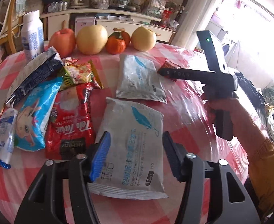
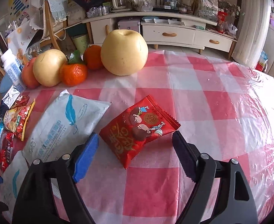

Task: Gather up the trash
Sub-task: 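Close the left tool on the wet-wipe pack while the right tool grips the red snack packet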

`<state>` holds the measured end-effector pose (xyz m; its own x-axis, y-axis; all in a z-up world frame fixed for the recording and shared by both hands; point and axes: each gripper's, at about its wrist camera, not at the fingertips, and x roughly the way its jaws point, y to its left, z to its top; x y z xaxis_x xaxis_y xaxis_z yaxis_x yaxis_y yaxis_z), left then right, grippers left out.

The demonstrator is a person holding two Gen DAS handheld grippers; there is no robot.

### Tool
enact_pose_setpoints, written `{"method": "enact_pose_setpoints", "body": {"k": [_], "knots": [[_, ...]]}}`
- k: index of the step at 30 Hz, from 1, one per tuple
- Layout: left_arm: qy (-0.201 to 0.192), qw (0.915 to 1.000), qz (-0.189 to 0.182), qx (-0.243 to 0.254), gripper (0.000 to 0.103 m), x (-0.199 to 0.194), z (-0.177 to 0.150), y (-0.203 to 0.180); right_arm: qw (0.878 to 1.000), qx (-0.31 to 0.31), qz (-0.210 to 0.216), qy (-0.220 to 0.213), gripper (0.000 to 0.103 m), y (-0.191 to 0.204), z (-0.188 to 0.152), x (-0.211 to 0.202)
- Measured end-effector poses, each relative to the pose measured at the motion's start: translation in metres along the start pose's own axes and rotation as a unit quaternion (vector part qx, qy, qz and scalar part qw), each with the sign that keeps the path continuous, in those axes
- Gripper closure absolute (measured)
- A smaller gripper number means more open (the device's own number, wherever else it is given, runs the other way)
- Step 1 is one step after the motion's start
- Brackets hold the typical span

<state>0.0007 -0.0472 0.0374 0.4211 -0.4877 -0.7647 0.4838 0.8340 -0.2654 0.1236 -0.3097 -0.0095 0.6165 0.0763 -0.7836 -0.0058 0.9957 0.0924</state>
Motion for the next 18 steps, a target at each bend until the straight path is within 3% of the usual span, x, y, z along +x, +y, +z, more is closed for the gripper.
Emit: {"method": "enact_pose_setpoints", "body": {"k": [4, 8, 14, 18], "knots": [[0.005, 0.9983, 0.023, 0.053, 0.022, 0.015, 0.004, -0.017, 1.000, -0.011, -0.002, -0.002, 0.021, 0.004, 0.005, 0.006], [0.018, 0.9872, 0.109, 0.115, 0.014, 0.031, 0.000, -0.025, 1.000, -0.027, -0.004, -0.009, 0.051, 0.007, 0.006, 0.004], [0.026, 0.9818, 0.125, 0.140, 0.011, 0.041, 0.000, -0.029, 0.999, -0.024, 0.020, -0.013, 0.054, 0.006, 0.002, 0.000], [0.028, 0.9908, 0.094, 0.094, 0.019, 0.044, 0.000, -0.021, 0.999, -0.016, 0.032, -0.017, 0.056, 0.004, -0.002, -0.004]]}}
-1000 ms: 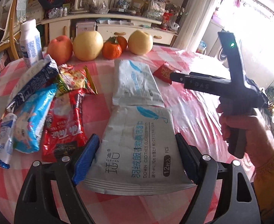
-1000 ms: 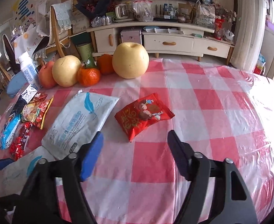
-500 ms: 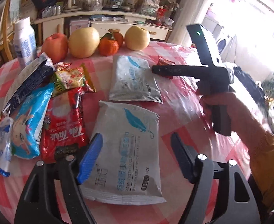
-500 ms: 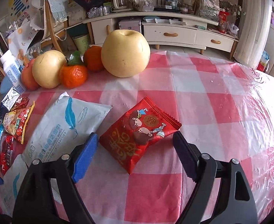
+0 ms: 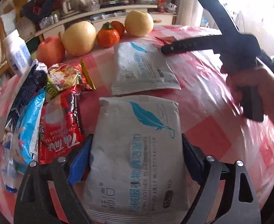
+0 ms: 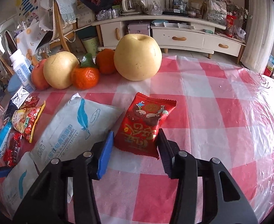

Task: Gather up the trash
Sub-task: 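Close the left tool on the wet-wipe pack while the right tool grips the red snack packet, then carry the wet-wipe pack and red snack packet over the pink bucket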

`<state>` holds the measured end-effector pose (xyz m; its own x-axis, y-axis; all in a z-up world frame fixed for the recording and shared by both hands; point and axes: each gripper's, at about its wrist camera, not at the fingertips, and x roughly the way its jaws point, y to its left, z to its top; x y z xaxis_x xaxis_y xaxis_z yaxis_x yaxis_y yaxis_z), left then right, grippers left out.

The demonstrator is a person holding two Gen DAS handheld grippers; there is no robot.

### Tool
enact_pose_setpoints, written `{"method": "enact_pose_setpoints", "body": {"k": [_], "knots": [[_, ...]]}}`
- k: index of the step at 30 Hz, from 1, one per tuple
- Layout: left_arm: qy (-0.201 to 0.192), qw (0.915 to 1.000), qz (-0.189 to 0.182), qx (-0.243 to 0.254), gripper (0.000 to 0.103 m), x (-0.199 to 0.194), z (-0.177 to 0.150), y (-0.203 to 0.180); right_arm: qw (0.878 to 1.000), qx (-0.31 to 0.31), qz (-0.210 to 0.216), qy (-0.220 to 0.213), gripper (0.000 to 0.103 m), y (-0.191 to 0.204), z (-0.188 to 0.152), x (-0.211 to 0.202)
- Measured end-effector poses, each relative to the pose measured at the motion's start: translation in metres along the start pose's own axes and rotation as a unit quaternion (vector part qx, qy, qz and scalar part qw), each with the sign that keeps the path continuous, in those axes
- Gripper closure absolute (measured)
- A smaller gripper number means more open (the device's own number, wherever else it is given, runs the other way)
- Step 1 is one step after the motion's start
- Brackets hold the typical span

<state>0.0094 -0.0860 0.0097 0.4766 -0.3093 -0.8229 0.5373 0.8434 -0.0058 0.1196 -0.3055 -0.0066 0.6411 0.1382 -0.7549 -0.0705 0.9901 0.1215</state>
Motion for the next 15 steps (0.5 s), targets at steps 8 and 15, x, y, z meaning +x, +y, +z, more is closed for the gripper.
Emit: {"method": "enact_pose_setpoints", "body": {"k": [8, 15], "knots": [[-0.009, 0.9997, -0.003, -0.023, 0.024, -0.004, -0.004, -0.003, 1.000, 0.008, -0.011, -0.027, 0.062, 0.002, -0.008, -0.026], [-0.024, 0.9978, -0.013, -0.061, 0.025, -0.022, -0.008, 0.009, 0.999, 0.009, -0.013, -0.043, 0.063, 0.011, -0.017, -0.054]]}}
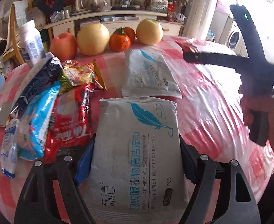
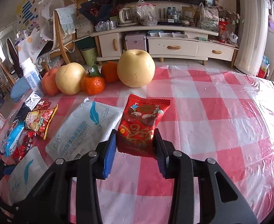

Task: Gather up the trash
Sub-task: 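Carry the wet-wipe pack and red snack packet over the pink bucket, then open both tools to drop the wipes and snack packet into the bucket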

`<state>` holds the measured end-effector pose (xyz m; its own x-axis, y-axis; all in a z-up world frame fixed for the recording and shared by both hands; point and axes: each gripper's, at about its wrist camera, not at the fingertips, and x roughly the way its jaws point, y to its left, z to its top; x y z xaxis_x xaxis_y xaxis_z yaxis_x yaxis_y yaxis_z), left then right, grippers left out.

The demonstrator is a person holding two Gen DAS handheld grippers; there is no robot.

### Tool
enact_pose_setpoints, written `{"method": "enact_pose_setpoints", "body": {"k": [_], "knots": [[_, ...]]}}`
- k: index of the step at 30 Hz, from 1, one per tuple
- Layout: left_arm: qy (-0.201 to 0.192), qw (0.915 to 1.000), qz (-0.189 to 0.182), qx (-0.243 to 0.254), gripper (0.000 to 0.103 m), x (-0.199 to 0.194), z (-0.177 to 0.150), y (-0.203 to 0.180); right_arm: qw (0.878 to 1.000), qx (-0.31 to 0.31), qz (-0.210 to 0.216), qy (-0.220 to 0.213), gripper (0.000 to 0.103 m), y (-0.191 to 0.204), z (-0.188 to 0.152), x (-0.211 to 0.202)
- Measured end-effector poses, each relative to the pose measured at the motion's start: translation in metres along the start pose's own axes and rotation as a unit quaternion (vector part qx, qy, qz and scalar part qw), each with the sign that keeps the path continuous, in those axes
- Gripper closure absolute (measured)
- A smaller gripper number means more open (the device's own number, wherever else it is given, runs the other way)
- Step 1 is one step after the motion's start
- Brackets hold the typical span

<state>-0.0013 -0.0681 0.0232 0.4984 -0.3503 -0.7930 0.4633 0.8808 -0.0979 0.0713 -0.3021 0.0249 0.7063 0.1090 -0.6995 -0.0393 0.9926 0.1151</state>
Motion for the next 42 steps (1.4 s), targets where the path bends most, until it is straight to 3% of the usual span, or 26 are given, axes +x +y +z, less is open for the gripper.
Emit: {"method": "enact_pose_setpoints", "body": {"k": [9, 14, 17, 25, 34, 42], "knots": [[-0.073, 0.9953, 0.014, -0.062, 0.025, -0.059, 0.005, 0.039, 1.000, -0.012, 0.021, -0.013, 0.063, 0.051, -0.011, -0.034], [-0.107, 0.9863, 0.050, -0.115, 0.025, -0.090, -0.004, 0.080, 0.999, -0.026, 0.045, -0.010, 0.063, 0.092, -0.025, -0.047], [-0.131, 0.9768, 0.084, -0.147, 0.025, -0.112, -0.011, 0.107, 0.997, -0.047, 0.061, -0.003, 0.063, 0.127, -0.033, -0.051], [-0.171, 0.9429, 0.169, -0.231, 0.025, -0.174, -0.038, 0.189, 0.985, -0.114, 0.126, 0.000, 0.063, 0.234, -0.037, -0.063], [-0.173, 0.8957, 0.238, -0.333, 0.025, -0.242, -0.076, 0.296, 0.949, -0.227, 0.217, 0.002, 0.063, 0.387, -0.038, -0.082], [-0.156, 0.8414, 0.284, -0.433, 0.024, -0.288, -0.146, 0.384, 0.915, -0.295, 0.276, 0.012, 0.063, 0.507, -0.046, -0.082]]}}
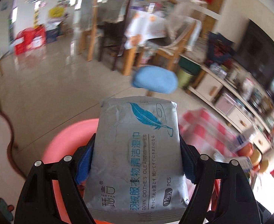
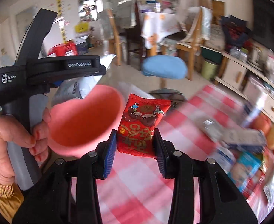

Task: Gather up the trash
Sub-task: 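Open both tools to drop the wipes and snack packet into the bucket, then move both tools back toward the table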

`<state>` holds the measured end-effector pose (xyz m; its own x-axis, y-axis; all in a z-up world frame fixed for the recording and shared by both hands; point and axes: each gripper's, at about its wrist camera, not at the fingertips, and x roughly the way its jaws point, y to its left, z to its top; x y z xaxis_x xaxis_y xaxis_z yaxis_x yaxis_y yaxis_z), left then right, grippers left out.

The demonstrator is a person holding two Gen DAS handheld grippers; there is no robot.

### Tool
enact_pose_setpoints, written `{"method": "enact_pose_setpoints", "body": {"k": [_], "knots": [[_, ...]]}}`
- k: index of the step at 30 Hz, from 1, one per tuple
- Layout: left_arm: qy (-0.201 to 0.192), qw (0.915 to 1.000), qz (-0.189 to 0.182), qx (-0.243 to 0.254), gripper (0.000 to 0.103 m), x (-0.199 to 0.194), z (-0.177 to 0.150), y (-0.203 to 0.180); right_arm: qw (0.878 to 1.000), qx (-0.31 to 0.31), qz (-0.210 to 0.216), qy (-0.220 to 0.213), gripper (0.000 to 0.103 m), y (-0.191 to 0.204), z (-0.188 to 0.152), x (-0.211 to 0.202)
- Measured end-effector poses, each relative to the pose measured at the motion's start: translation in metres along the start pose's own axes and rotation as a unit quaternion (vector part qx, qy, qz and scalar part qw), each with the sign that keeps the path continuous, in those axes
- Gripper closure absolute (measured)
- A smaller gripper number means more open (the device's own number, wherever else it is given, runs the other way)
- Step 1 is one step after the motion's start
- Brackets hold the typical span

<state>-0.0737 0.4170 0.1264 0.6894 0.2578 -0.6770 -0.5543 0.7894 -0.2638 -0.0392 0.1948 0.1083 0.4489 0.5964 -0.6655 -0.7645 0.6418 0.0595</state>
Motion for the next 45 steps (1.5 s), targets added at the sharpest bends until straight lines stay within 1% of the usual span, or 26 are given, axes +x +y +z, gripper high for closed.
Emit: {"method": "enact_pose_setpoints", "body": {"k": [1, 5, 8, 10, 13, 14, 15, 16, 18, 20, 21, 24, 25, 29, 31, 34, 36, 38, 40, 45], "knots": [[0.003, 0.9999, 0.011, -0.013, 0.024, 0.003, 0.003, 0.015, 1.000, -0.005, 0.006, 0.001, 0.063, 0.008, 0.005, 0.006], [0.017, 0.9985, 0.029, -0.042, 0.024, 0.012, 0.008, 0.047, 0.999, -0.025, 0.024, 0.012, 0.062, 0.038, 0.022, 0.036], [0.032, 0.9971, 0.040, -0.057, 0.024, 0.018, 0.007, 0.059, 0.999, -0.030, 0.030, 0.020, 0.061, 0.052, 0.029, 0.055], [0.037, 0.9968, 0.043, -0.056, 0.021, 0.021, 0.006, 0.060, 0.999, -0.031, 0.034, 0.029, 0.058, 0.058, 0.028, 0.065], [0.032, 0.9967, 0.045, -0.059, 0.017, 0.020, 0.006, 0.060, 0.999, -0.025, 0.026, 0.034, 0.045, 0.061, 0.023, 0.070], [0.030, 0.9967, 0.044, -0.061, 0.015, 0.020, 0.006, 0.058, 0.999, -0.022, 0.021, 0.031, 0.037, 0.061, 0.021, 0.069], [0.028, 0.9967, 0.042, -0.063, 0.015, 0.019, 0.006, 0.056, 0.999, -0.016, 0.018, 0.026, 0.030, 0.059, 0.019, 0.066], [0.025, 0.9969, 0.037, -0.065, 0.014, 0.018, 0.006, 0.055, 1.000, -0.012, 0.014, 0.022, 0.028, 0.056, 0.016, 0.062], [0.018, 0.9973, 0.028, -0.065, 0.014, 0.017, 0.005, 0.049, 1.000, -0.004, 0.003, 0.014, 0.023, 0.050, 0.010, 0.053], [0.003, 0.9982, 0.016, -0.058, 0.014, 0.015, 0.003, 0.041, 1.000, 0.003, -0.011, 0.006, 0.020, 0.044, 0.004, 0.042], [-0.004, 0.9984, 0.011, -0.056, 0.014, 0.014, 0.003, 0.038, 1.000, 0.007, -0.015, 0.002, 0.017, 0.040, 0.001, 0.036], [-0.039, 0.9979, -0.024, -0.047, 0.014, 0.007, 0.001, 0.022, 0.999, 0.019, -0.035, -0.009, 0.013, 0.028, -0.009, 0.021], [-0.053, 0.9972, -0.035, -0.041, 0.012, 0.004, -0.001, 0.016, 0.999, 0.021, -0.041, -0.011, 0.012, 0.025, -0.012, 0.016], [-0.104, 0.9929, -0.057, -0.005, 0.010, -0.009, -0.004, -0.010, 0.997, 0.031, -0.062, -0.015, 0.009, 0.012, -0.027, -0.001], [-0.124, 0.9896, -0.072, 0.015, 0.008, -0.015, -0.007, -0.023, 0.997, 0.037, -0.068, -0.014, 0.009, 0.004, -0.035, -0.009], [-0.140, 0.9849, -0.089, 0.049, 0.008, -0.021, -0.011, -0.043, 0.996, 0.047, -0.073, -0.017, 0.009, -0.006, -0.046, -0.019], [-0.148, 0.9818, -0.092, 0.075, 0.008, -0.026, -0.016, -0.058, 0.995, 0.056, -0.075, -0.020, 0.009, -0.013, -0.053, -0.027], [-0.146, 0.9807, -0.091, 0.093, 0.008, -0.027, -0.019, -0.072, 0.995, 0.063, -0.073, -0.022, 0.009, -0.019, -0.060, -0.034], [-0.134, 0.9807, -0.096, 0.105, 0.008, -0.024, -0.023, -0.083, 0.995, 0.066, -0.076, -0.025, 0.008, -0.026, -0.066, -0.041], [-0.097, 0.9833, -0.101, 0.116, 0.008, -0.010, -0.031, -0.105, 0.993, 0.080, -0.082, -0.034, 0.008, -0.043, -0.080, -0.057]]}}
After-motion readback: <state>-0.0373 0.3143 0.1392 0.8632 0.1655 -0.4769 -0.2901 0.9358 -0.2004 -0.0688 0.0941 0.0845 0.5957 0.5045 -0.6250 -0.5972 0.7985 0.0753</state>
